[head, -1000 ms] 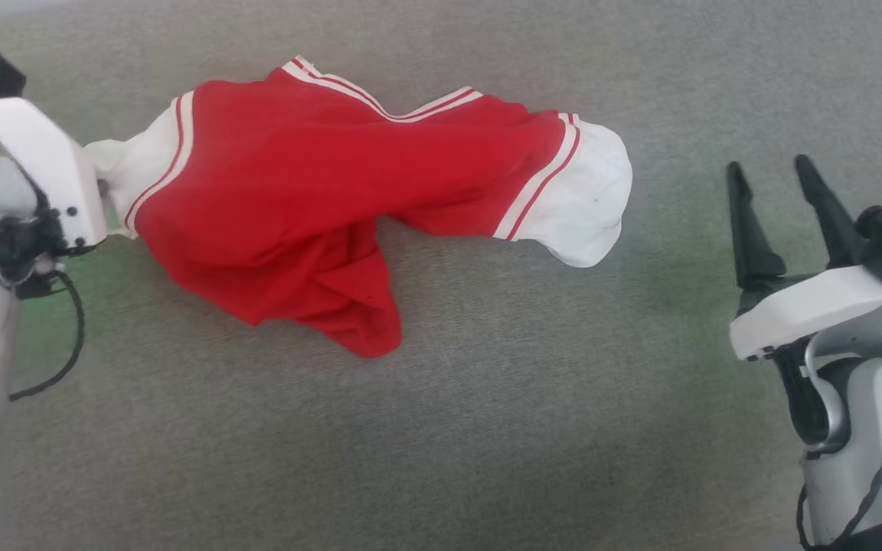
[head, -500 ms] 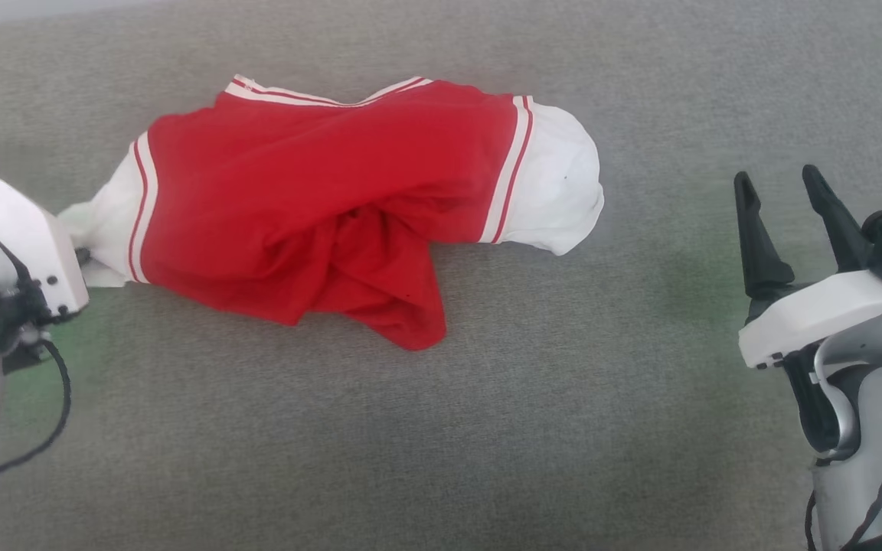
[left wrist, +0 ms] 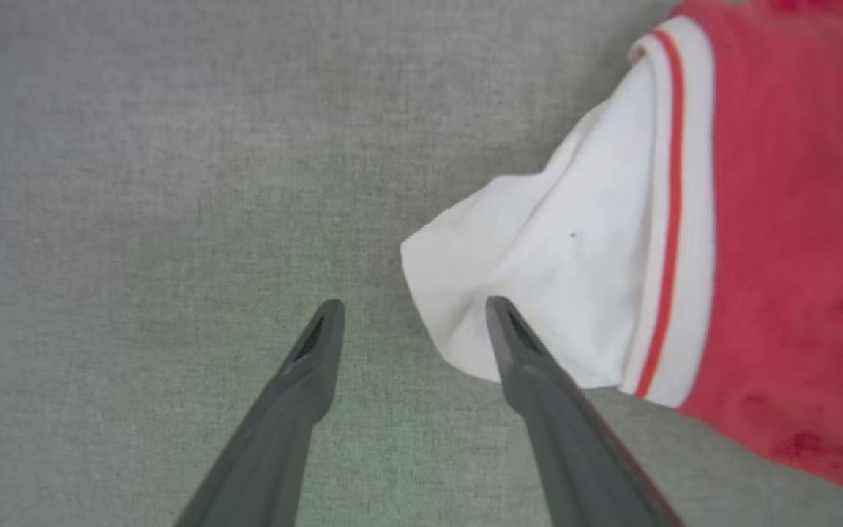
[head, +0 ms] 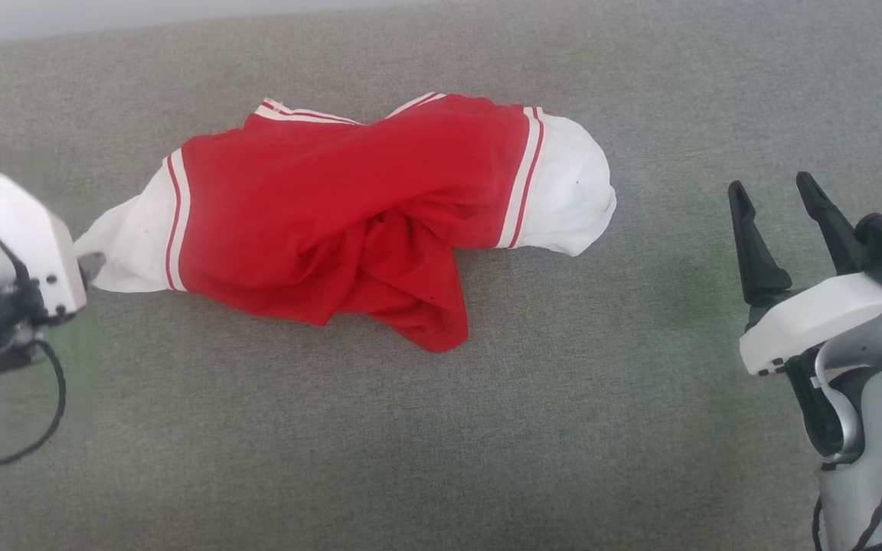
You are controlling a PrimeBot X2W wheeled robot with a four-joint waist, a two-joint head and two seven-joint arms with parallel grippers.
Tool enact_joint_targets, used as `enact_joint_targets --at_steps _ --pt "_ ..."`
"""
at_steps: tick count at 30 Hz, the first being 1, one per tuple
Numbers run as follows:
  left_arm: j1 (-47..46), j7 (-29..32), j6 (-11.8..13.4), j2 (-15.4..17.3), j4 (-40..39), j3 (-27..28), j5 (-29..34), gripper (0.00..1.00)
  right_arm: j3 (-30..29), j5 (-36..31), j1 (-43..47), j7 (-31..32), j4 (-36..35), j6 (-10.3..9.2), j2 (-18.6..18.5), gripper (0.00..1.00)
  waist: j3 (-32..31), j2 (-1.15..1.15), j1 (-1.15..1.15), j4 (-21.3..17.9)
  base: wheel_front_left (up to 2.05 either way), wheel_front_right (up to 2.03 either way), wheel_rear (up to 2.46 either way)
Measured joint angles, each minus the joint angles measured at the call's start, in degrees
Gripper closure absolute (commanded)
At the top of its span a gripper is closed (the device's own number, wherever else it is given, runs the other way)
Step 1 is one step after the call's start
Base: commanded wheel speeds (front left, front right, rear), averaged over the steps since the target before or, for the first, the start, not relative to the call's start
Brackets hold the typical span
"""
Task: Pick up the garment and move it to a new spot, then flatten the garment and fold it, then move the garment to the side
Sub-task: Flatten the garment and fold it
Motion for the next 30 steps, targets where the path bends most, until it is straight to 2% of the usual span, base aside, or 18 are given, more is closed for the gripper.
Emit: enact_joint_targets --at_steps 9,15,22,23,24,30 --pt "-4.8 2.7 -0.2 0.9 1.2 -2.2 1.4 0.0 1.2 0.4 -0.2 0.5 -1.3 0.0 -0.5 0.0 1.0 0.0 0.0 -0.8 0.0 0.0 0.0" --pt "-7.2 3.0 -0.1 1.0 6.6 -2.3 1.4 0.0 1.4 0.4 -1.0 1.0 -1.9 0.0 -0.8 0.0 3.0 0.0 0.0 -1.9 0.0 0.0 0.0" --pt "-11.3 2.4 -1.4 0.6 12.3 -2.7 1.7 0.0 1.6 0.6 -1.6 2.0 -2.8 0.0 -1.7 0.0 5.4 0.0 0.0 -2.8 0.0 0.0 0.0" --pt "-11.7 2.8 -2.0 0.6 13.0 -3.0 1.5 0.39 1.9 0.6 -1.8 2.2 -2.9 0.0 -1.7 0.0 5.6 0.0 0.0 -2.8 0.0 0.0 0.0" --pt "-12.3 3.2 -2.4 0.5 13.7 -3.0 1.2 1.0 2.3 0.8 -1.9 2.6 -3.1 0.0 -1.9 0.0 5.7 0.0 0.0 -2.7 0.0 0.0 0.0" --pt "-14.3 1.9 -3.5 -1.3 16.5 -3.0 0.4 1.0 5.1 3.9 -3.7 7.8 -2.4 0.0 -3.5 0.0 6.3 0.0 0.0 -1.7 0.0 0.0 0.0"
